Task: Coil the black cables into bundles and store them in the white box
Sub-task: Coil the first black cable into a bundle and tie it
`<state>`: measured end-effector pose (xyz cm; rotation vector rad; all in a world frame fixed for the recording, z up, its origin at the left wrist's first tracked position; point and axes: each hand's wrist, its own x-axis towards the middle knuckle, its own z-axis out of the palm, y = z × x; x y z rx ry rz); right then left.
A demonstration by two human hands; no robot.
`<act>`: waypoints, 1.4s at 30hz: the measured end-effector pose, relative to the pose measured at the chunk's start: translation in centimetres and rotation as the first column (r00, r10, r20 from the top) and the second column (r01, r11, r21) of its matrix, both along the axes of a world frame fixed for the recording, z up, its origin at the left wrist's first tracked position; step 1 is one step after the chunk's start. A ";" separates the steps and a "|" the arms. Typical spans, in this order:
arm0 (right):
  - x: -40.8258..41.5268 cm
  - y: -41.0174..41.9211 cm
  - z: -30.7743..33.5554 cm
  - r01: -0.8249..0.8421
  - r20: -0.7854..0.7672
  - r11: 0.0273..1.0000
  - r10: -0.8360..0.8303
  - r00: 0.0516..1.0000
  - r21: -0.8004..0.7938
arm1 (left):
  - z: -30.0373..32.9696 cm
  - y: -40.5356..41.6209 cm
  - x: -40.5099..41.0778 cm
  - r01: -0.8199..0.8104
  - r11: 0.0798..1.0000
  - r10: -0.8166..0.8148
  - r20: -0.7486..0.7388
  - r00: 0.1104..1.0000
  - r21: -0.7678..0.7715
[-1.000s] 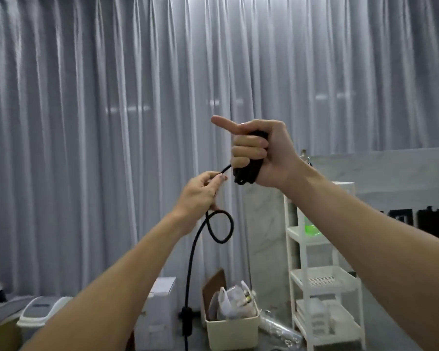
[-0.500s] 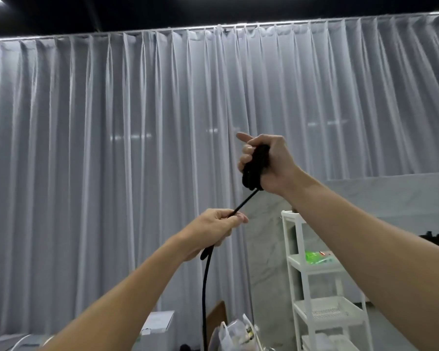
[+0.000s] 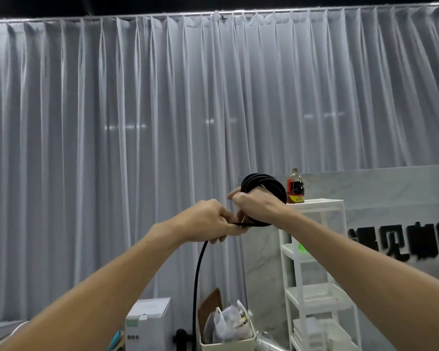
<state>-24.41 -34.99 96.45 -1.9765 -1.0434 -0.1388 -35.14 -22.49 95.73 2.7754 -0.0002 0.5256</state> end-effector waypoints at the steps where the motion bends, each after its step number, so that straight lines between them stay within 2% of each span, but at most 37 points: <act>1: -0.2 -0.2 -0.5 -0.002 -0.028 0.996 0.000 1.000 -0.087 | -0.3 0.0 -0.2 0.025 1.000 -0.026 0.006 1.000 0.008; 3: -0.5 -0.5 -1.4 -0.047 -0.085 0.974 0.029 0.996 -0.222 | -1.0 -0.1 -0.5 0.072 0.997 -0.072 0.014 0.997 0.008; 5: -0.8 -0.9 -2.5 -0.116 -0.160 0.955 0.073 0.984 -0.272 | -2.0 -0.1 -0.8 0.112 0.994 -0.112 0.019 0.994 0.004; 12: -0.8 -2.4 -7.8 -0.362 -0.421 0.890 0.226 0.878 -0.278 | -6.3 0.0 -1.1 0.260 0.965 -0.262 0.038 0.964 0.033; 17: 0.0 -2.9 -11.9 -0.509 -0.671 0.828 0.241 0.701 -0.235 | -9.2 0.5 -0.9 0.287 0.958 -0.287 0.043 0.957 0.018; 20: 0.7 -3.0 -14.6 -0.597 -0.755 0.789 0.302 0.582 -0.144 | -11.0 0.4 -0.4 0.314 0.949 -0.313 0.032 0.949 -0.030; 23: 1.3 -3.0 -17.7 -0.631 -0.818 0.775 0.344 0.462 -0.031 | -13.2 0.3 0.3 0.308 0.951 -0.308 -0.006 0.951 0.010; 27: 1.9 -3.0 -22.3 -0.655 -0.858 0.747 0.406 0.315 0.113 | -17.2 1.0 1.4 0.310 0.950 -0.308 -0.051 0.950 0.045; 32: 3.1 -2.3 -28.6 -0.640 -0.889 0.717 0.444 0.111 0.278 | -22.9 2.4 2.9 0.327 0.944 -0.327 -0.026 0.945 0.029; 42: 3.7 -0.3 -40.2 -0.597 -0.893 0.683 0.426 -0.143 0.421 | -34.2 4.7 4.8 0.332 0.942 -0.336 -0.095 0.937 -0.052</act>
